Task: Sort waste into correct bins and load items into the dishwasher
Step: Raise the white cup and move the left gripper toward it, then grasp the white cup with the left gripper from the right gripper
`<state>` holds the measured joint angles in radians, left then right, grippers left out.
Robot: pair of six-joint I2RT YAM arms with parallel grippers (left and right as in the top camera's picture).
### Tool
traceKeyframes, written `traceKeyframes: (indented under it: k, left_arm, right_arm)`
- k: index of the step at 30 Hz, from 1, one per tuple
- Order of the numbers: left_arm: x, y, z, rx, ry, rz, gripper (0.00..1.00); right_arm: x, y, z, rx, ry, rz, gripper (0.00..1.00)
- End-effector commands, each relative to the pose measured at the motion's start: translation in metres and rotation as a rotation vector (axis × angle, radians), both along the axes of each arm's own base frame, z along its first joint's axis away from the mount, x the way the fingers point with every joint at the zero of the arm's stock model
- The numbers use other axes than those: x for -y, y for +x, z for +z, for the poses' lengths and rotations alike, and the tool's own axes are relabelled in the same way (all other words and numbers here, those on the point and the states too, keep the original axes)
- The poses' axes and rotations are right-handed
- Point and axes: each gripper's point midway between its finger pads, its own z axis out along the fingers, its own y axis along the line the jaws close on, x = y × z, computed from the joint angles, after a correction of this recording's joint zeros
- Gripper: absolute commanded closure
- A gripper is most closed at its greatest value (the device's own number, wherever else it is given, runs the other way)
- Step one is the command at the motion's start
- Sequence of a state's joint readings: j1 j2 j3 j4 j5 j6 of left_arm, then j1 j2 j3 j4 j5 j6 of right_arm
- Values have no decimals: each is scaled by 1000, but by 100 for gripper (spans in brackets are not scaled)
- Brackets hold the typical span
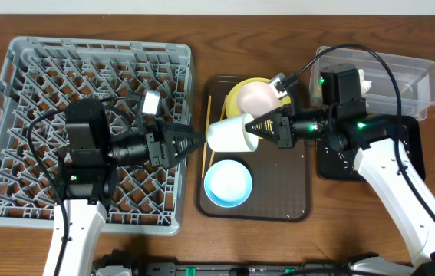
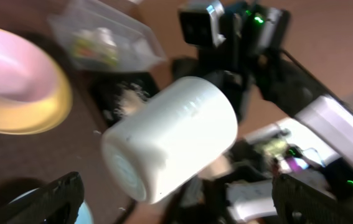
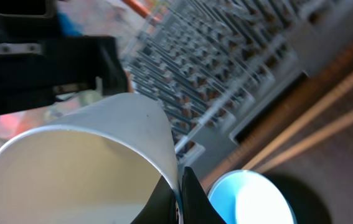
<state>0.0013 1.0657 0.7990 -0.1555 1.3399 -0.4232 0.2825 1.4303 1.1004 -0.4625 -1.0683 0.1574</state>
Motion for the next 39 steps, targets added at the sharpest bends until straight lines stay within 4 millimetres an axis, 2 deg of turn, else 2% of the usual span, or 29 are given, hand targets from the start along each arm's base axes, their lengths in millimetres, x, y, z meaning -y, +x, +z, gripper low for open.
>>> traceKeyframes:
  k: [1,7,17,25,31,39]
  left_arm:
    - [6,-16,17,-26,-74,-116,3]
    - [10,-18,17,-27,-75,-131,3]
    - [29,-19,36,38,-88,-181,3]
    - [46,-26,35,19,-82,-206,3]
    - [48,-24,37,38,-79,-193,4]
    - [48,-19,49,86,-96,-178,5]
  right_arm:
    - [-3,-10,31,31,129,98,99]
    - [-7,-11,47,57,190,135,99]
    - [-7,-9,50,56,197,131,99]
    - [-8,-9,58,67,224,147,99]
    - [-8,-9,60,68,226,146,99]
    - [-9,-9,60,61,227,146,99]
